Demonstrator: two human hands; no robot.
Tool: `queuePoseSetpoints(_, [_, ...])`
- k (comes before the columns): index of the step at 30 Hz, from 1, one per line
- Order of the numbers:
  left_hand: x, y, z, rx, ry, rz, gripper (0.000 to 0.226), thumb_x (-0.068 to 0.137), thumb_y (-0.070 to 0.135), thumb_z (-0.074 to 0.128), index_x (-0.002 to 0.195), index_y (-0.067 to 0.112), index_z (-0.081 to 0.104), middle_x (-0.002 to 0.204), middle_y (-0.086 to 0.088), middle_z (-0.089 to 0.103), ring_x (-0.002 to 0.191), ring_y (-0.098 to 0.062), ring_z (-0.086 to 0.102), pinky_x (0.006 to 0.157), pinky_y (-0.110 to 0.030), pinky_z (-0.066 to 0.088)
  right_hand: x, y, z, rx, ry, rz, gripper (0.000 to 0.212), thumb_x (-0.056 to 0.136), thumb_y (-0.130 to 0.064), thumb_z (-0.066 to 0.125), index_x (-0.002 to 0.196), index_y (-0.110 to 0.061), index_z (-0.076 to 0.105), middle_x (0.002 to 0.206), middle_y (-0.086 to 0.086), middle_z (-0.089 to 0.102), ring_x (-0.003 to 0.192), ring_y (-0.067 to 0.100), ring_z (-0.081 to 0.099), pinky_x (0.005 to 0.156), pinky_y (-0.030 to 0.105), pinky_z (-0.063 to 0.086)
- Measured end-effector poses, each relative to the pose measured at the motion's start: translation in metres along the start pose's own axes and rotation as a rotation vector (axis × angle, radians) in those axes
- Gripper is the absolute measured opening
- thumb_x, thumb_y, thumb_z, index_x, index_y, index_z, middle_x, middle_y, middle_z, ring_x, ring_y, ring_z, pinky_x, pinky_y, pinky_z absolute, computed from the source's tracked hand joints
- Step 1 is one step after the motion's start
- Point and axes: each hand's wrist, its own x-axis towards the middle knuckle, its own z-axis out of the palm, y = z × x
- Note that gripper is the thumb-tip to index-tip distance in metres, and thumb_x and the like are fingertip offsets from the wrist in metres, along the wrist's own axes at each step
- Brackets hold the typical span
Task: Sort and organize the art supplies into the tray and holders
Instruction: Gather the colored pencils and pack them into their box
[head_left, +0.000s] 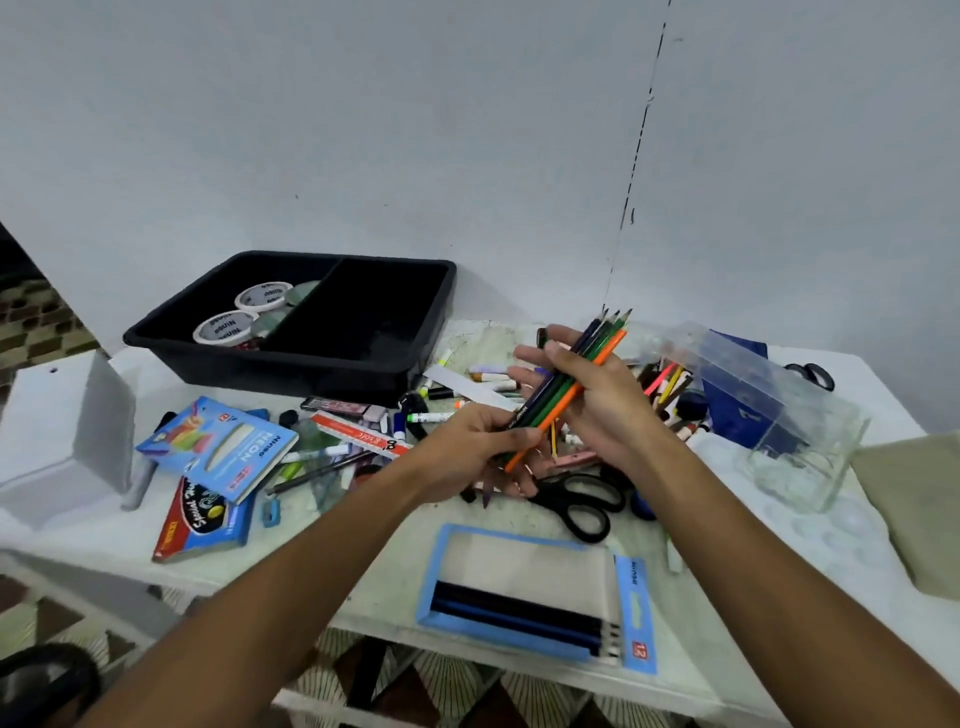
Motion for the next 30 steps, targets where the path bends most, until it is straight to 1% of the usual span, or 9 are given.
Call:
queuePoseSetpoints(4, [-0.018,-0.004,-0.032,0.188,-0.069,-0.054,0.021,0.097,0.015,0.053,0.09,-0.001,0.064,0.077,-0.014,0.069,0.059,-0.021,0.066,0.049,-0.023,0.051,-0.009,-0.011,-0.001,-0.473,0.31,-0.196,0.097,0.069,-0.041,0.079,0.148,-0.027,0.025,0.146,0.008,0.042,0.129,0.022,0.044,0.096,0.036,0.04])
queuePoseSetpoints(6, [-0.025,-0.005,-0.044,0.334,-0.108,-0.11,0.022,0.097,0.016,0.054,0.087,0.0,0.066,0.077,-0.014,0.07,0.06,-0.022,0.068,0.049,-0.024,0.052,-0.016,-0.014,0.001,-0.854,0.285,-0.448,0.087,0.076,-0.04,0.078,0.148,-0.031,0.028,0.151,-0.002,0.036,0.141,0.017,0.029,0.11,0.034,0.028])
queuePoseSetpoints(8, [-0.028,-0.003,-0.052,0.482,-0.147,-0.172,0.021,0.096,0.016,0.056,0.089,0.0,0.066,0.077,-0.013,0.071,0.062,-0.024,0.068,0.05,-0.025,0.052,-0.021,-0.015,0.011,-1.179,-0.009,-0.484,0.063,0.082,-0.032,0.074,0.139,-0.027,0.047,0.147,-0.006,0.043,0.139,0.012,0.032,0.111,0.031,0.028])
queuePoseSetpoints(11, [-0.03,0.004,-0.054,0.674,-0.214,-0.215,0.019,0.096,0.017,0.057,0.091,0.001,0.065,0.076,-0.01,0.072,0.062,-0.022,0.068,0.049,-0.025,0.049,-0.02,0.0,0.03,-1.63,-0.484,-0.146,0.038,0.084,-0.029,0.072,0.121,-0.023,0.065,0.121,-0.014,0.059,0.106,0.008,0.056,0.087,0.027,0.042])
queuePoseSetpoints(13, [-0.032,0.009,-0.053,0.77,-0.246,-0.204,0.018,0.095,0.018,0.058,0.09,0.003,0.065,0.074,-0.006,0.073,0.06,-0.018,0.067,0.053,-0.027,0.046,-0.018,0.014,0.037,-1.748,-0.609,-0.036,0.022,0.082,-0.025,0.072,0.103,-0.019,0.073,0.092,-0.004,0.07,0.083,0.019,0.062,0.073,0.034,0.049])
queuePoseSetpoints(20, [-0.038,0.011,-0.06,0.861,-0.385,-0.156,0.014,0.093,0.021,0.061,0.084,0.012,0.068,0.079,-0.003,0.074,0.065,-0.016,0.069,0.075,-0.045,0.053,-0.018,0.033,0.037,-1.52,-0.686,0.2,0.007,0.081,-0.011,0.073,0.084,-0.006,0.074,0.072,0.0,0.074,0.064,0.008,0.068,0.071,0.03,0.052])
queuePoseSetpoints(23, [-0.045,0.005,-0.067,0.785,-0.302,-0.087,0.015,0.083,0.028,0.073,0.091,0.017,0.067,0.079,0.002,0.073,0.07,-0.017,0.069,0.073,-0.039,0.052,-0.021,0.033,0.022,-1.299,-0.667,0.29,0.009,0.086,-0.004,0.068,0.092,0.002,0.071,0.085,0.009,0.075,0.079,0.023,0.073,0.074,0.031,0.057])
queuePoseSetpoints(26, [-0.054,-0.008,-0.082,0.651,-0.197,-0.068,0.043,0.07,0.038,0.08,0.108,0.026,0.065,0.094,-0.001,0.073,0.084,-0.016,0.069,0.078,-0.031,0.056,-0.026,0.031,0.005,-1.026,-0.543,0.333,0.009,0.089,0.0,0.062,0.096,0.004,0.067,0.091,0.016,0.073,0.089,0.032,0.071,0.082,0.041,0.058])
queuePoseSetpoints(30, [-0.063,-0.04,-0.081,0.878,-0.176,0.004,0.051,0.06,0.058,0.079,0.106,0.042,0.064,0.104,0.014,0.061,0.086,-0.003,0.057,0.072,-0.02,0.047,-0.03,0.038,-0.003,-0.855,-0.493,0.416,0.008,0.091,0.003,0.056,0.092,0.0,0.063,0.097,0.022,0.071,0.095,0.035,0.069,0.085,0.046,0.057])
